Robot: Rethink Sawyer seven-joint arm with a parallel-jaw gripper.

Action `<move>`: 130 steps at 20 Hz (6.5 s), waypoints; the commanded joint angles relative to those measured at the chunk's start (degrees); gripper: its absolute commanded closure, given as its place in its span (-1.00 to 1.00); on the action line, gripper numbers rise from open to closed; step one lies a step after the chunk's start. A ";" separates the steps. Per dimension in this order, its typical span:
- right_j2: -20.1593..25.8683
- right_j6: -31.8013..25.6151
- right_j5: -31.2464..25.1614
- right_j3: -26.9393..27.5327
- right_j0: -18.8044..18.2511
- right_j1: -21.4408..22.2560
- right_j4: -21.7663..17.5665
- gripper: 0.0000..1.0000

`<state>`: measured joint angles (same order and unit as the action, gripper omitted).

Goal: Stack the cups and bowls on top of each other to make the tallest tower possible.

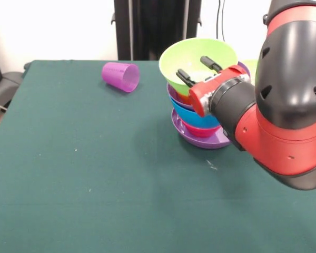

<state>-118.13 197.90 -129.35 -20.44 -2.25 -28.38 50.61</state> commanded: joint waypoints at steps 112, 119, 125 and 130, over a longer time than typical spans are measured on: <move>37.18 9.12 7.62 3.67 -10.98 -9.14 -22.06 -1.00; 35.65 9.67 7.80 4.02 -11.32 -9.68 -20.32 -1.00; 34.61 10.12 8.95 4.51 -11.80 -10.41 -18.91 -1.00; 33.48 9.92 9.50 4.25 -11.87 -10.80 -18.30 -1.00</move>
<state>-85.21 197.90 -119.97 -21.23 -13.11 -38.02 28.65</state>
